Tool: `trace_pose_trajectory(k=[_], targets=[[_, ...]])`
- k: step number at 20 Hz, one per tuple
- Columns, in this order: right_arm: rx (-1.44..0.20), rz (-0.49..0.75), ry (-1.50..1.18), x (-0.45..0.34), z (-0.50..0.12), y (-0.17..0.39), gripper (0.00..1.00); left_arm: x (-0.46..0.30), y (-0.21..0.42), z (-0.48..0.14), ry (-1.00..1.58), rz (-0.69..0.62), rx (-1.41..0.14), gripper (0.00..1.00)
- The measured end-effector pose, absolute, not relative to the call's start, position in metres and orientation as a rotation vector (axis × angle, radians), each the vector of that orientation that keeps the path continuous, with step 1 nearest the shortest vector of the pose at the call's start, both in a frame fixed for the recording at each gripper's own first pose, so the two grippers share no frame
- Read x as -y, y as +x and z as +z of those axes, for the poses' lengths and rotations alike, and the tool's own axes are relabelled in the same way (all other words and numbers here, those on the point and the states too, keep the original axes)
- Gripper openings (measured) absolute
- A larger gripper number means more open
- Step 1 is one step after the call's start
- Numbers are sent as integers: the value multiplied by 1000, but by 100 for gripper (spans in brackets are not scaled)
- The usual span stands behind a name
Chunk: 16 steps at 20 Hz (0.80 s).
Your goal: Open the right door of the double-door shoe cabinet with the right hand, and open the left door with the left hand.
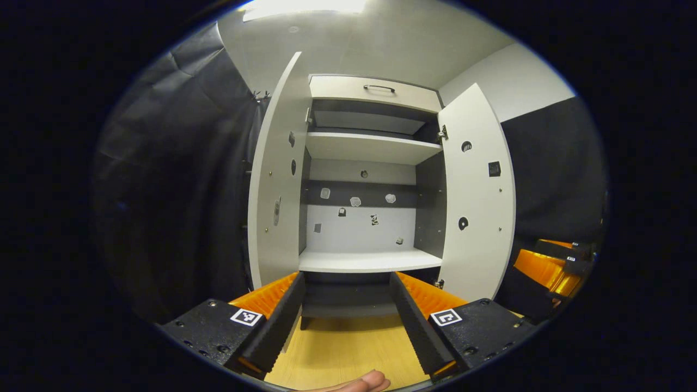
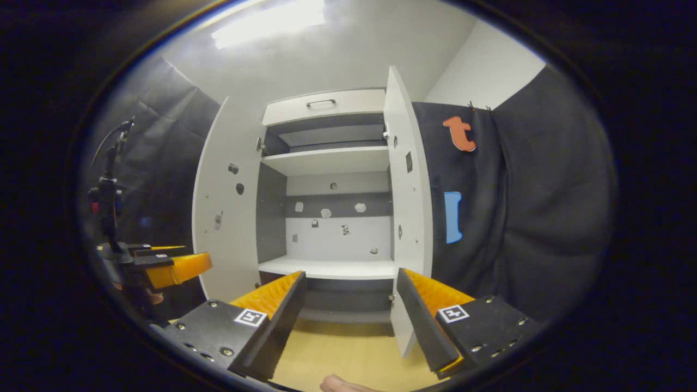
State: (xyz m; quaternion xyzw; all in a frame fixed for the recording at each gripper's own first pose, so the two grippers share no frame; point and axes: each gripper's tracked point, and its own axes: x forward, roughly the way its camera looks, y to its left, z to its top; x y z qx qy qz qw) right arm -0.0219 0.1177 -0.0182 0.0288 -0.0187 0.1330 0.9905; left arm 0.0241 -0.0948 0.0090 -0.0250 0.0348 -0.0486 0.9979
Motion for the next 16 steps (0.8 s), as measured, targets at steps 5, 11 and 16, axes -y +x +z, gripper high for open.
trace_pose_trajectory(k=[5,11,16], targets=[[74,256,9,-121,-13,-37,98,93,20,4,-63,-99,-82,96],[96,263,32,-126,-10,-51,95,80,16,7,-48,-55,-57,96],[97,245,65,-117,-9,-51,97,79,10,14,-17,-60,-27,96]])
